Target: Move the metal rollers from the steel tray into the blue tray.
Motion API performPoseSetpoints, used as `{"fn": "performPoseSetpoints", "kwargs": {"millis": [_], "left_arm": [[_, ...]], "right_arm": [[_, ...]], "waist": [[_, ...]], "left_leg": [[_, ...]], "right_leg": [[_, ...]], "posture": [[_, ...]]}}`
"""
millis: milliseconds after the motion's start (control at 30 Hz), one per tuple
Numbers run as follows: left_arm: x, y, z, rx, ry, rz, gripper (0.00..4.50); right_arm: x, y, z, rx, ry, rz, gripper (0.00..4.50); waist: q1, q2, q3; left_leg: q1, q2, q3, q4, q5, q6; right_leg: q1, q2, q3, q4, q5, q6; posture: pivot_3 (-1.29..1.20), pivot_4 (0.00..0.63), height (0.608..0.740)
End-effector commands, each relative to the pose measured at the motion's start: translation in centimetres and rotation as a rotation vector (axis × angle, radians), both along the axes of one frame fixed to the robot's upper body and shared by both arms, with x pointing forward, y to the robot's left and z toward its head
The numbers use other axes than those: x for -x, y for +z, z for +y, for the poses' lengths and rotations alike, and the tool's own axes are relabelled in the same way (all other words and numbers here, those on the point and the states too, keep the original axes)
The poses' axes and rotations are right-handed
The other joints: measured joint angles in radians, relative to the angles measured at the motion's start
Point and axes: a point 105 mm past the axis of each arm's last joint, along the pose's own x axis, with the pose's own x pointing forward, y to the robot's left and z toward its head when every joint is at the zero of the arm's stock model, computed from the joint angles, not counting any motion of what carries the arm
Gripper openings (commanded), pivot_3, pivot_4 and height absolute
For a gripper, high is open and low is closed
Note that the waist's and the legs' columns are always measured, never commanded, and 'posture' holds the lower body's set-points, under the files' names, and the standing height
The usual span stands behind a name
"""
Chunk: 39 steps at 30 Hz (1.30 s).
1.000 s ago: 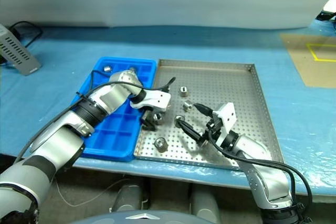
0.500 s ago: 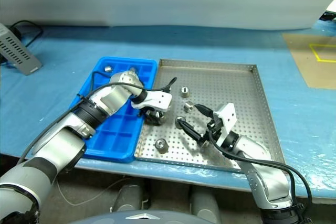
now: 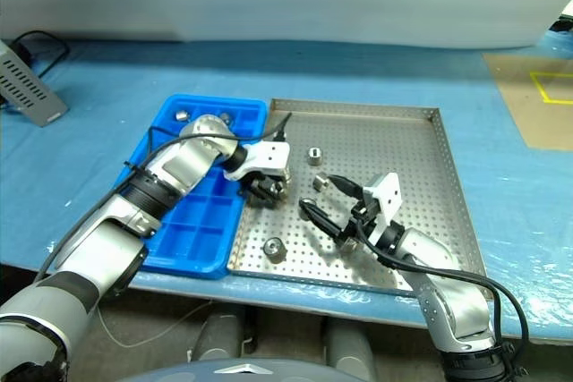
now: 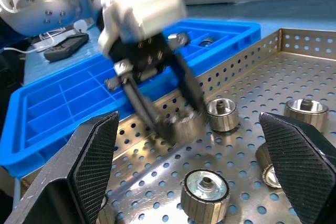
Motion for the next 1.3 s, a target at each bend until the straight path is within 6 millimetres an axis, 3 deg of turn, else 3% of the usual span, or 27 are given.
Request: {"fn": "performPoseSetpoints", "kwargs": {"millis": [33, 267, 467, 633, 700, 767, 1067, 1300], "left_arm": [[0.7, 4.9, 0.7, 0.150, 0.039, -0.092, 1.83], [3.4, 8.1, 4.9, 0.348, 0.182, -0.192, 1.83], [2.3, 9.0, 10.0, 0.497, 0.426, -0.381, 1.83], [2.7, 8.9, 15.2, 0.480, 0.578, -0.444, 1.83], [3.2, 6.9, 18.6, 0.423, 0.700, -0.423, 1.83], [4.0, 5.0, 20.5, 0.380, 0.779, -0.402, 1.83], [8.6, 0.7, 21.8, 0.518, 1.062, -0.326, 1.83], [7.8, -1.0, 21.8, 0.535, 1.150, -0.311, 1.83]], "right_arm": [[1.5, 1.3, 1.6, -0.021, 0.089, -0.050, 4.50], [2.9, 2.0, 3.1, -0.033, 0.231, -0.068, 4.50], [1.8, 3.0, 3.6, -0.029, 0.321, -0.109, 4.50], [0.9, 4.2, 3.7, -0.038, 0.405, -0.144, 4.50], [1.8, 4.7, 4.2, -0.028, 0.476, -0.164, 4.50], [2.0, 4.7, 4.4, -0.016, 0.501, -0.174, 4.50], [0.9, 4.3, 4.8, -0.001, 0.558, -0.124, 4.50], [0.4, 3.2, 5.3, 0.028, 0.605, -0.091, 4.50]], "waist": [[-0.001, 0.000, 0.000], [-0.009, 0.000, 0.000], [0.011, -0.001, 0.001], [0.022, -0.001, 0.001], [0.034, -0.001, 0.001], [0.043, -0.001, 0.001], [0.110, -0.004, 0.000], [0.153, -0.005, 0.000]], "left_leg": [[0.000, 0.000, 0.000, -0.001, 0.000, 0.000], [0.001, 0.001, 0.000, -0.004, -0.002, -0.004], [0.001, 0.002, -0.002, -0.003, 0.000, -0.006], [0.001, 0.003, -0.003, -0.004, 0.001, -0.008], [0.000, 0.003, -0.004, -0.004, 0.002, -0.008], [-0.001, 0.003, -0.004, -0.004, 0.001, -0.008], [-0.004, 0.005, -0.006, -0.002, 0.001, -0.007], [0.004, 0.005, -0.006, -0.003, 0.001, -0.008]], "right_leg": [[0.000, 0.000, -0.001, 0.000, 0.000, 0.000], [0.000, 0.000, -0.003, 0.000, -0.001, -0.002], [0.002, 0.000, -0.006, 0.000, -0.001, -0.002], [0.003, 0.000, -0.008, 0.001, -0.002, -0.002], [0.001, 0.000, -0.009, 0.001, -0.002, -0.003], [0.001, 0.000, -0.010, 0.000, -0.002, -0.004], [0.001, -0.001, -0.014, 0.000, -0.003, -0.004], [0.007, -0.001, -0.013, 0.001, -0.003, -0.003]], "posture": [[-0.21, 0.150, 0.740], [-0.07, 0.150, 0.740], [0.06, 0.150, 0.740], [0.14, 0.150, 0.740], [0.17, 0.150, 0.740], [0.20, 0.150, 0.740], [0.32, 0.150, 0.740], [0.35, 0.150, 0.740]]}}
